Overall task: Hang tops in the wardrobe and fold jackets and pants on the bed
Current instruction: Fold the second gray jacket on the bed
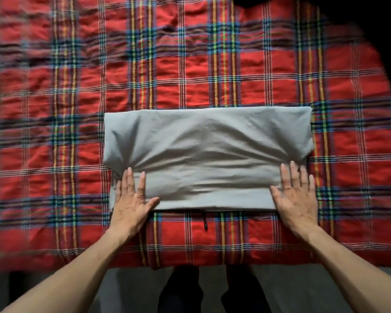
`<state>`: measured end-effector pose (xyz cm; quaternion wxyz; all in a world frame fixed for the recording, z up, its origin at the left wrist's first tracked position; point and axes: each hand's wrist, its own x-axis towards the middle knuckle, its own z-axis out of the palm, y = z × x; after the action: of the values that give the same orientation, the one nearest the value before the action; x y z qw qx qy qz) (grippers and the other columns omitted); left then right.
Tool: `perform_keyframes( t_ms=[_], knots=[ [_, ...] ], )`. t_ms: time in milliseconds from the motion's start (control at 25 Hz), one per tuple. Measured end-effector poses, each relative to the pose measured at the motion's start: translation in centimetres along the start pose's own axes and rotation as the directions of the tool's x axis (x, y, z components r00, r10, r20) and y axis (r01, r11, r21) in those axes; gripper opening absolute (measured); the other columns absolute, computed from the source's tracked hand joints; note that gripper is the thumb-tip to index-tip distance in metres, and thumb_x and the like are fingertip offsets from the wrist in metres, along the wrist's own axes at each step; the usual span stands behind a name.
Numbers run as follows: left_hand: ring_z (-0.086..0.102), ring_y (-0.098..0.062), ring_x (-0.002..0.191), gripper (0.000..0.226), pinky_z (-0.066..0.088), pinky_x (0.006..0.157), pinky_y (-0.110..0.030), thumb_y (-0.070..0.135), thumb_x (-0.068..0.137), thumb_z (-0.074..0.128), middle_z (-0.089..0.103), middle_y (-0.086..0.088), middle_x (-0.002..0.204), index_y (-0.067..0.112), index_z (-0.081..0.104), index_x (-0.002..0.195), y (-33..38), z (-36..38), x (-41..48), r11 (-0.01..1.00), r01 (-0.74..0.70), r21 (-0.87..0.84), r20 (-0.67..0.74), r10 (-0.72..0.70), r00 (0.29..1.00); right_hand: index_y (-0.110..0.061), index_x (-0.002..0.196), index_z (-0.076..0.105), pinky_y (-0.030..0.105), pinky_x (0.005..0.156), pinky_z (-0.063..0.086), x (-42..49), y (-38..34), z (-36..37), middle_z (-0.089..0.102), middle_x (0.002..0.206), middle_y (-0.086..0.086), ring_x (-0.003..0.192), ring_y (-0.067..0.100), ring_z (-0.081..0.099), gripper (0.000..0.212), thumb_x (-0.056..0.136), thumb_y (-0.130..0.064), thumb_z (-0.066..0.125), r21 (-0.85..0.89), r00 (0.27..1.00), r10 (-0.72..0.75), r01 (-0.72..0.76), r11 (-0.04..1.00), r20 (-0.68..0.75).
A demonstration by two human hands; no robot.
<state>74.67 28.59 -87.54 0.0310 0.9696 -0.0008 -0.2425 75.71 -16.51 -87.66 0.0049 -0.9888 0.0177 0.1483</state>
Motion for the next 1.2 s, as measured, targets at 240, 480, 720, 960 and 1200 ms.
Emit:
perform_keyframes(
  t_ms=[240, 480, 720, 960, 1200],
  knots=[
    [0.026, -0.045, 0.139, 0.083, 0.018, 0.115, -0.05, 0.046, 0.092, 0.059, 0.028, -0.031, 0.15, -0.003, 0.024, 0.149, 1.7, -3.3, -0.6, 0.697, 0.549, -0.461, -0.008, -0.621, 0.783, -0.008, 0.14, 0.04, 0.045, 0.097, 0.04, -0.4, -0.8, -4.0, 0.045, 0.134, 0.023, 0.119, 0.039, 0.045, 0.073, 0.084, -0.042, 0.071, 0.503, 0.821, 0.554, -0.54, 0.674, 0.138],
    [0.054, -0.047, 0.112, 0.047, 0.041, 0.089, -0.044, 0.044, 0.095, 0.057, 0.058, -0.034, 0.118, -0.001, 0.052, 0.107, -0.6, -8.9, 3.7, 0.591, 0.616, -0.521, 0.192, -0.622, 0.759, -0.014, 0.097, 0.059, 0.038, 0.071, 0.043, 2.1, -0.9, -6.6, 0.067, 0.101, 0.018, 0.092, 0.037, 0.061, 0.035, 0.08, -0.039, 0.074, 0.527, 0.758, 0.576, -0.639, 0.561, 0.306],
    [0.06, -0.045, 0.104, 0.033, 0.045, 0.084, -0.044, 0.038, 0.095, 0.057, 0.064, -0.028, 0.111, 0.009, 0.051, 0.109, 1.5, -9.2, 0.2, 0.744, 0.544, -0.388, 0.142, -0.535, 0.833, -0.01, 0.108, 0.052, 0.037, 0.076, 0.041, 1.9, -1.9, -8.2, 0.062, 0.113, 0.024, 0.103, 0.041, 0.059, 0.031, 0.087, -0.029, 0.062, 0.385, 0.745, 0.525, -0.665, 0.64, 0.412],
    [0.06, -0.043, 0.095, 0.029, 0.035, 0.068, -0.036, 0.03, 0.093, 0.062, 0.065, -0.027, 0.099, 0.003, 0.053, 0.097, 5.7, -21.3, 0.8, 0.765, 0.314, -0.562, -0.012, -0.387, 0.922, -0.016, 0.116, 0.06, 0.037, 0.084, 0.046, 3.1, -3.0, -17.6, 0.069, 0.114, 0.013, 0.105, 0.034, 0.062, 0.036, 0.083, -0.029, 0.059, 0.638, 0.888, 0.269, -0.456, 0.621, 0.373],
    [0.061, -0.036, 0.1, 0.02, 0.034, 0.069, -0.033, 0.03, 0.092, 0.064, 0.068, -0.02, 0.106, 0.012, 0.057, 0.093, 11.0, -38.5, -0.2, 0.888, 0.009, -0.461, -0.108, -0.066, 0.992, -0.019, 0.099, 0.057, 0.046, 0.093, 0.049, 3.7, -4.7, -31.7, 0.07, 0.102, 0.004, 0.102, 0.026, 0.065, 0.034, 0.067, -0.03, 0.061, 0.795, 0.963, 0.032, -0.241, 0.556, 0.269]
  ],
)
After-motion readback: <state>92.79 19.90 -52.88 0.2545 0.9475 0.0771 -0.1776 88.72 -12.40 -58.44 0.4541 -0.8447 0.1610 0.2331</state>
